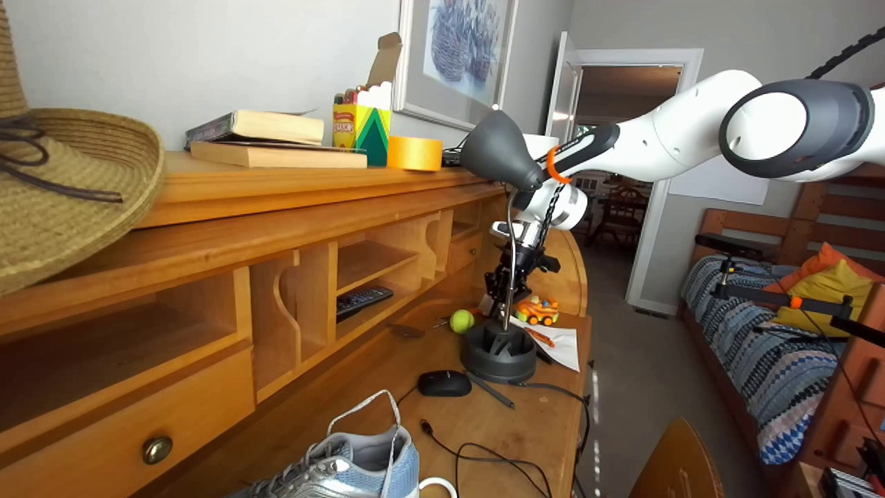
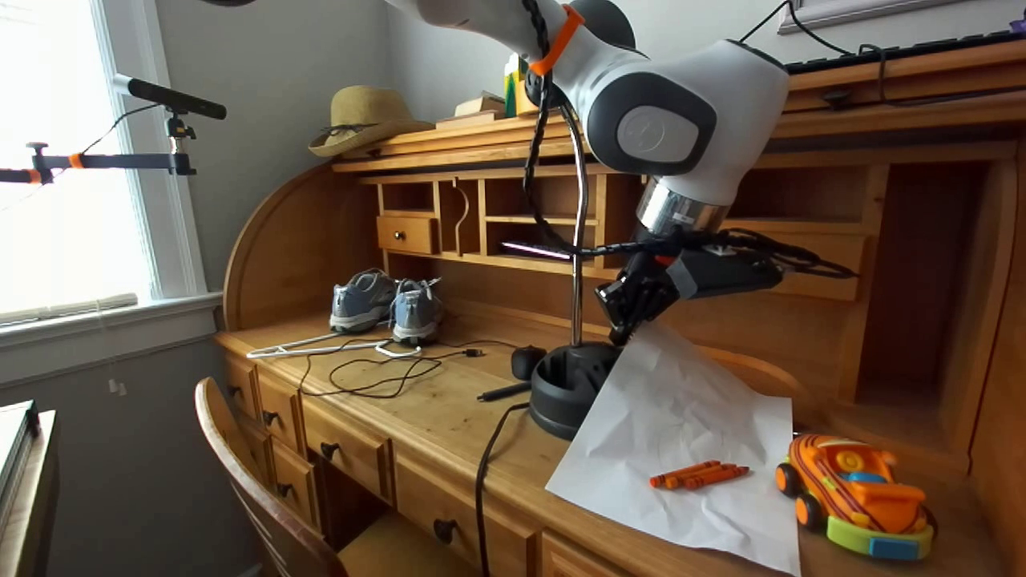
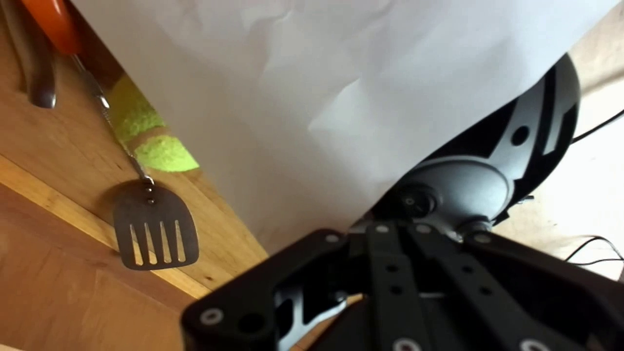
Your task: Press a button on the lamp stand
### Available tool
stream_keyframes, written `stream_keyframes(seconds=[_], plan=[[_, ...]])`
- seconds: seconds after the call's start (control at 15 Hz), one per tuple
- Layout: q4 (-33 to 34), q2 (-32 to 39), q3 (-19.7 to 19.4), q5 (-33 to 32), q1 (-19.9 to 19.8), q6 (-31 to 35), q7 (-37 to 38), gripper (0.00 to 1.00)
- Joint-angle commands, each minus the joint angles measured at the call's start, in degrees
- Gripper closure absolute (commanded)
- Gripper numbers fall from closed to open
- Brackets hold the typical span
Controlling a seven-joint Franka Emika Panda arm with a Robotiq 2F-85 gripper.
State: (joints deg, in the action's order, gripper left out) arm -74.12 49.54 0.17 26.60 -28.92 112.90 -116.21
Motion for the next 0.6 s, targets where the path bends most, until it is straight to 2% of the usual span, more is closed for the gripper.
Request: stream_keyframes(seconds=[0.0, 0.53], plan=[[-1.85, -0.60, -0.34, -0.53, 0.64, 2.62, -0.63, 1.00], [-2.49, -1.52, 0.65, 1.05, -0.02, 2.04, -0.74, 1.00]])
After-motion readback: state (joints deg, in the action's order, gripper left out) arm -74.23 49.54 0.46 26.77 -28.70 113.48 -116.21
